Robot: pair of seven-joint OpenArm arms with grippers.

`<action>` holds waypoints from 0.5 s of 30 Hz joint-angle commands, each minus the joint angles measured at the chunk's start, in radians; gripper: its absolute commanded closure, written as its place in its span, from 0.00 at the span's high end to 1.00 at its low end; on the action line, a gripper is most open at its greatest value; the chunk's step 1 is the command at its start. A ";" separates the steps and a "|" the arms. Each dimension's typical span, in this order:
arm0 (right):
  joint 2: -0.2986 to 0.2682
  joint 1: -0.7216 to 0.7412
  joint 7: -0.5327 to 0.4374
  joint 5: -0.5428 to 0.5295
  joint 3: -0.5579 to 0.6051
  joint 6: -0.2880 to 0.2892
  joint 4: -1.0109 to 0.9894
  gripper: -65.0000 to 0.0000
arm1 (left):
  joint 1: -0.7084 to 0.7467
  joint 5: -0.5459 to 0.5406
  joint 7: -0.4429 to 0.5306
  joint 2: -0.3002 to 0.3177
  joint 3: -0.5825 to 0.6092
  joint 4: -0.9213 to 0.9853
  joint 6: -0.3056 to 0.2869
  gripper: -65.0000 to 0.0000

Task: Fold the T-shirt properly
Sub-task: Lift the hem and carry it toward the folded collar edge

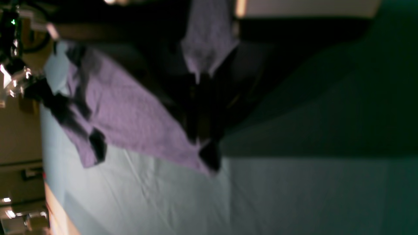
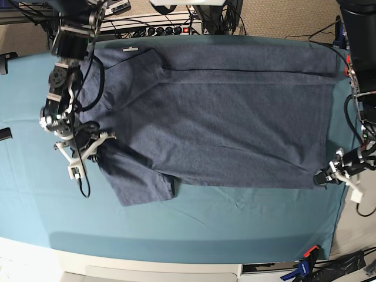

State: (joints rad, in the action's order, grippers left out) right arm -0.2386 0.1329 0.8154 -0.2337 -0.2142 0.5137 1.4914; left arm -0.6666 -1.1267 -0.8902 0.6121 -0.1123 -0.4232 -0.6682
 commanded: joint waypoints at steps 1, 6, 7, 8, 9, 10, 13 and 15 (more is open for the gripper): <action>-0.014 0.002 -0.019 -0.014 -0.003 -0.001 0.048 0.00 | -0.014 -0.048 0.002 0.038 -0.003 -0.013 -0.026 0.00; -0.014 -0.091 -0.014 -0.014 -0.003 -0.001 0.158 0.00 | 0.056 -0.120 -0.023 0.091 -0.003 -0.013 -0.030 0.00; -0.014 -0.106 -0.010 -0.014 -0.003 -0.001 0.173 0.00 | 0.073 -0.138 -0.027 0.100 -0.003 -0.013 -0.030 0.00; -0.014 -0.121 -0.007 -0.014 -0.003 -0.001 0.185 0.00 | 0.089 -0.162 -0.035 0.107 -0.003 -0.013 -0.030 0.00; -0.015 -0.134 -0.003 -0.013 -0.003 -0.001 0.195 0.00 | 0.103 -0.179 -0.043 0.112 -0.003 -0.013 -0.030 0.00; -0.019 -0.146 0.000 -0.016 -0.003 -0.001 0.201 0.00 | 0.117 -0.201 -0.054 0.115 -0.003 -0.013 -0.030 0.00; -0.045 -0.181 0.003 -0.032 -0.003 -0.002 0.211 0.00 | 0.153 -0.260 -0.083 0.120 -0.003 -0.014 -0.030 0.00; -0.068 -0.201 0.005 -0.032 -0.003 -0.002 0.211 0.00 | 0.171 -0.297 -0.099 0.120 -0.003 -0.014 -0.030 0.00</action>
State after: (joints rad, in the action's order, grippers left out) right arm -0.2905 -0.0811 0.8375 -0.2611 -0.2119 0.5175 1.6825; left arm -0.4736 -1.3964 -0.9962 0.7036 -0.1116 -0.4244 -0.6895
